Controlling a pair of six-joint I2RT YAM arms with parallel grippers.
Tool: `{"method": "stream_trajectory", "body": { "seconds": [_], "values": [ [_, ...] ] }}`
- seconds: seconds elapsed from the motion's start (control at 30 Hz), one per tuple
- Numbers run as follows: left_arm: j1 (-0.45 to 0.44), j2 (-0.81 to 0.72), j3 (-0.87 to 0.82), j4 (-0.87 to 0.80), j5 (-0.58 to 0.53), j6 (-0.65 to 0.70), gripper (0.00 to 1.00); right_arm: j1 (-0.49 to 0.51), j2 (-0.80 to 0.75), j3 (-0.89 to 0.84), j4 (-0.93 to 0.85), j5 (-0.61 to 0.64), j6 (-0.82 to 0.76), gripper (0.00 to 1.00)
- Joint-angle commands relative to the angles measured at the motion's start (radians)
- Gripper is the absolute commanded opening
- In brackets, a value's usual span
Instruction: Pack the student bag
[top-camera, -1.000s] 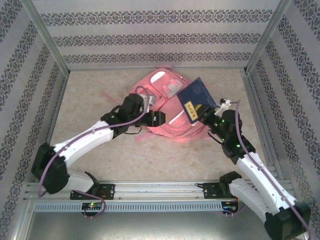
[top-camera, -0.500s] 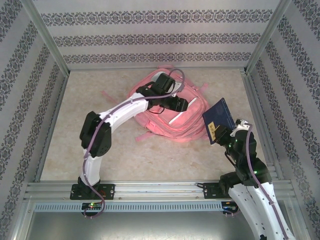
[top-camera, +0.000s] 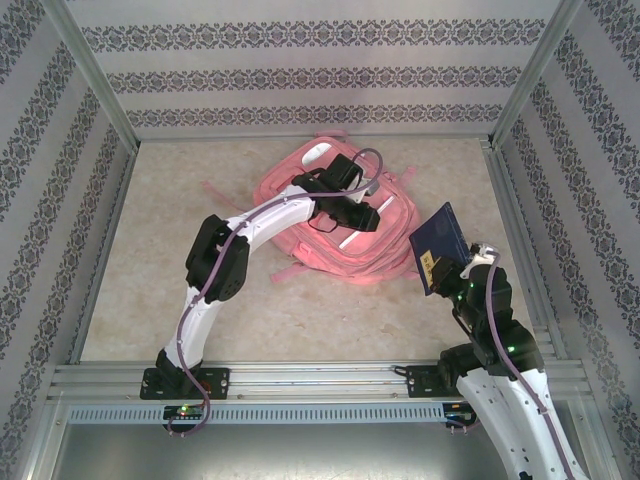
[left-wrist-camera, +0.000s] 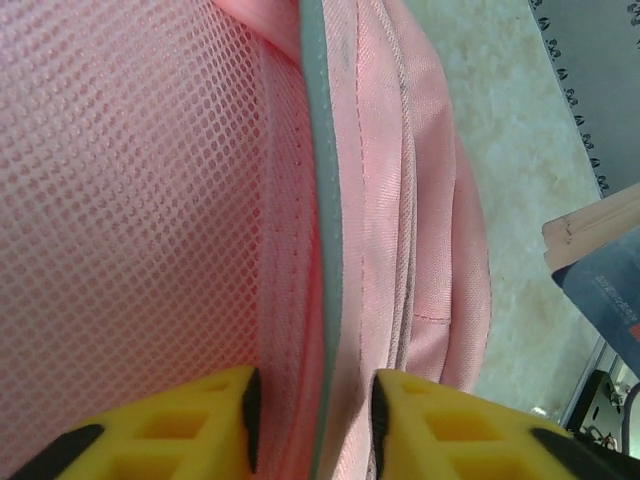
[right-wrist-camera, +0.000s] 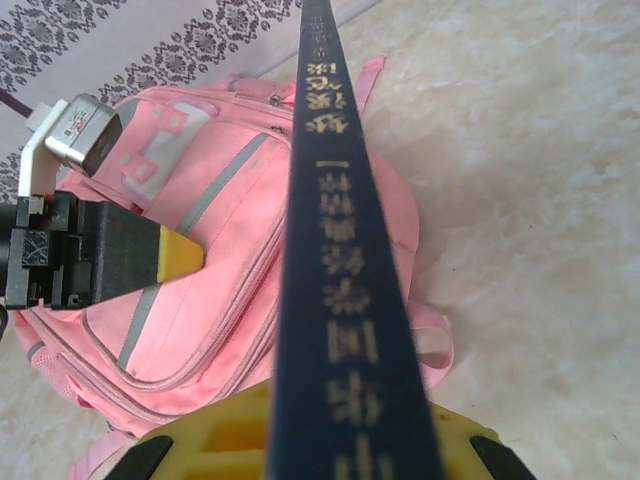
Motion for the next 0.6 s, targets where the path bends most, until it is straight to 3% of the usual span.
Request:
{"method": "stream_trajectory", "body": {
  "seconds": [0.0,0.23,0.4,0.57],
  "values": [
    [-0.029,0.030,0.033,0.005,0.061,-0.018,0.29,-0.006,-0.013,-0.008,0.034,0.008,-0.007,0.00],
    [-0.033,0.004,0.053,-0.024,0.040,0.006,0.01,-0.011,-0.013,0.009,0.020,0.018,-0.013,0.00],
    [0.012,-0.114,0.042,-0.062,-0.011,0.030,0.00,-0.012,-0.023,0.050,-0.021,0.078,-0.019,0.00],
    [0.085,-0.238,0.013,-0.041,0.039,-0.002,0.00,-0.011,-0.055,0.076,-0.040,0.144,-0.007,0.00]
  ]
}}
